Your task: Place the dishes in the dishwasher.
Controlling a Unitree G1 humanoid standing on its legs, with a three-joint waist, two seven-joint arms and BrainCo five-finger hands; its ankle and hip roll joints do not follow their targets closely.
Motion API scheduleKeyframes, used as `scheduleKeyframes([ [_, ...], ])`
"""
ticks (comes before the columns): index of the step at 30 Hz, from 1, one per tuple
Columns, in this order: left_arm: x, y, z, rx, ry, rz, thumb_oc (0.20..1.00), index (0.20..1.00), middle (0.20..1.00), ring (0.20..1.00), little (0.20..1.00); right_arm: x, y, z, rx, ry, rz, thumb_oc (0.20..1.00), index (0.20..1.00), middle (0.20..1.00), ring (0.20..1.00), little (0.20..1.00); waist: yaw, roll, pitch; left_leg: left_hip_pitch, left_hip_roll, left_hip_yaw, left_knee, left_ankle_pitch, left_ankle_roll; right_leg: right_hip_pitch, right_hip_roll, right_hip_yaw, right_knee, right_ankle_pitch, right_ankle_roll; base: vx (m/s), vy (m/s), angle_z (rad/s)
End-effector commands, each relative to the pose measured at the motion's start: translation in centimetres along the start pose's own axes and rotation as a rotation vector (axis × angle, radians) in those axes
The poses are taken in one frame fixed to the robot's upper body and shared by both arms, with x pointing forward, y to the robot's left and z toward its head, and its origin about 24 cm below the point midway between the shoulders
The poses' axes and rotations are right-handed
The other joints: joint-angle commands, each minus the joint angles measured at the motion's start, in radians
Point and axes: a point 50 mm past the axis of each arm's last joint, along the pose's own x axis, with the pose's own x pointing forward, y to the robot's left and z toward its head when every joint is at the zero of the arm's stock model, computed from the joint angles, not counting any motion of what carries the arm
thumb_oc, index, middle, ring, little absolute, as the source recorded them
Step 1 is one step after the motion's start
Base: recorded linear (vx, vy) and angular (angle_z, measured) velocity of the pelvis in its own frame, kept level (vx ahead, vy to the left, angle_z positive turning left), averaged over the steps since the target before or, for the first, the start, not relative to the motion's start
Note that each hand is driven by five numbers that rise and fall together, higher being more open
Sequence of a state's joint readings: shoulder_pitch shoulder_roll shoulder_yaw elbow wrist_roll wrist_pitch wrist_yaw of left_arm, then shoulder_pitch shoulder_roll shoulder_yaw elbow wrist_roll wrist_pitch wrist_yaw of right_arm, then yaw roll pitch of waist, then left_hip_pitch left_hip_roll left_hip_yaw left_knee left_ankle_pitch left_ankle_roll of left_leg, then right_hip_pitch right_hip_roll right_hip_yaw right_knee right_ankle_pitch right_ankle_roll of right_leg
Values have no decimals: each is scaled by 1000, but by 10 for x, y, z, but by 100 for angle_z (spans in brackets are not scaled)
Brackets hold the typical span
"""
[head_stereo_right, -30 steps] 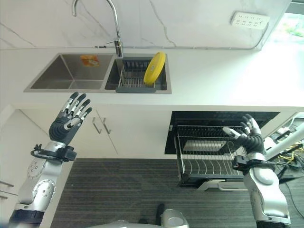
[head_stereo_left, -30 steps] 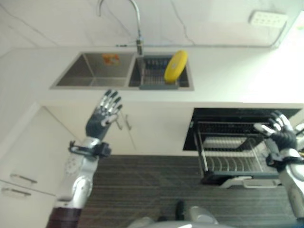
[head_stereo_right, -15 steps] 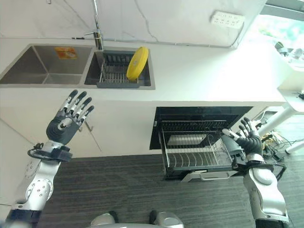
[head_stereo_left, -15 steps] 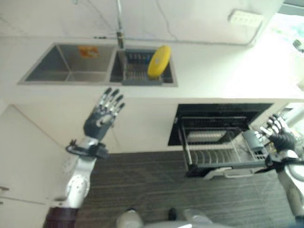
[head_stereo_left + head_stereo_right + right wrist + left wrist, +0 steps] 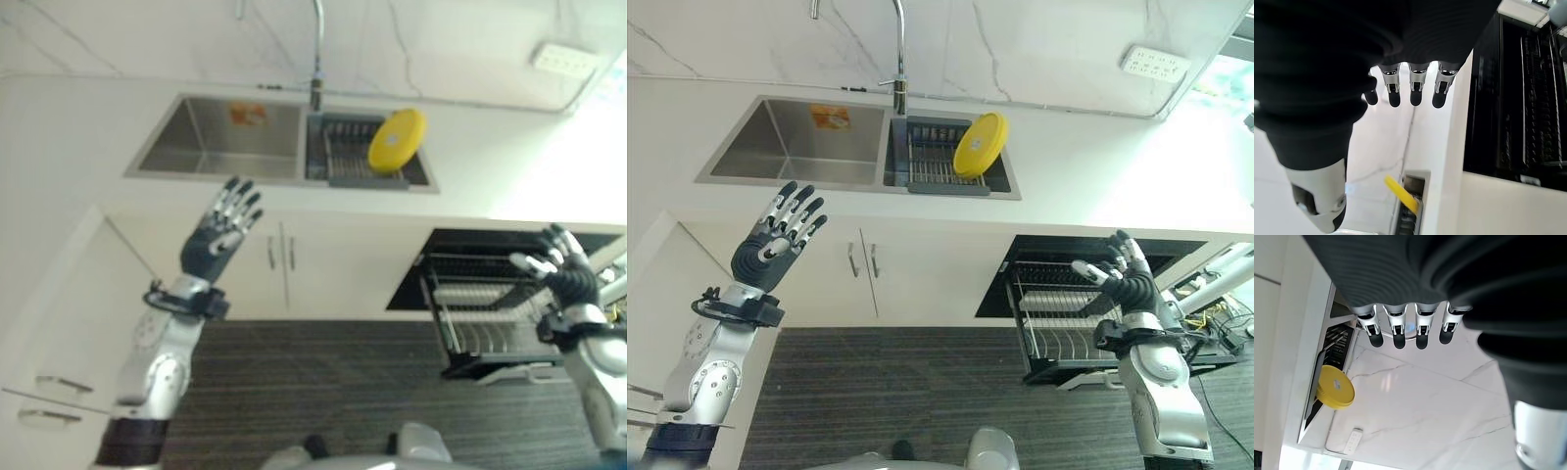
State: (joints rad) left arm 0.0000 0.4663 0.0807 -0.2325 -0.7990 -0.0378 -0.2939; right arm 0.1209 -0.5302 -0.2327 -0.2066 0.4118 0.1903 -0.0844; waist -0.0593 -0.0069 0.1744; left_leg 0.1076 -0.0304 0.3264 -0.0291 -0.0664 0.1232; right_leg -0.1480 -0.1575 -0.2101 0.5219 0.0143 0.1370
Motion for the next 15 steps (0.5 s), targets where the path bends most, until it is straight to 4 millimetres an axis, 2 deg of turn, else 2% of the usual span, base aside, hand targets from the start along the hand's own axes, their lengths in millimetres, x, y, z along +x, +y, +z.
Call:
scheduleKeyframes([
  [1,7,-8,11,58,-46,-37,1000,1000,1000,1000,1000,13,-14,28,-58,-120,-24,1000,1000,1000,1000,1000,-11,-30,-27,5,28,-99,-58,63,-118,89,55,-35,-294,74,-4,188,12,-21],
  [4,9,-10,6,26,-34,-35,1000,1000,1000,1000,1000,10,-21,27,-58,-115,-22,1000,1000,1000,1000,1000,-47,-41,-21,39,10,-119,-58,31,-120,32,54,-9,-423,149,16,195,-44,1],
  [7,11,-16,4,21,-30,-53,1000,1000,1000,1000,1000,9,-18,29,-49,-134,-29,1000,1000,1000,1000,1000,-68,-33,-6,75,11,-153,-58,9,-122,-44,19,22,-484,238,36,252,-163,45],
  [10,11,-16,7,4,-39,-65,1000,1000,1000,1000,1000,12,-12,31,-45,-148,-23,1000,1000,1000,1000,1000,-60,-28,-10,96,8,-155,-58,-11,-117,-24,7,2,-527,246,38,255,-196,40],
  [15,9,-17,7,-67,-64,-91,1000,1000,1000,1000,1000,15,-4,31,-56,-148,-25,1000,1000,1000,1000,1000,-69,-21,-33,132,17,-125,-58,-34,-112,23,23,1,-538,223,29,270,-192,3],
])
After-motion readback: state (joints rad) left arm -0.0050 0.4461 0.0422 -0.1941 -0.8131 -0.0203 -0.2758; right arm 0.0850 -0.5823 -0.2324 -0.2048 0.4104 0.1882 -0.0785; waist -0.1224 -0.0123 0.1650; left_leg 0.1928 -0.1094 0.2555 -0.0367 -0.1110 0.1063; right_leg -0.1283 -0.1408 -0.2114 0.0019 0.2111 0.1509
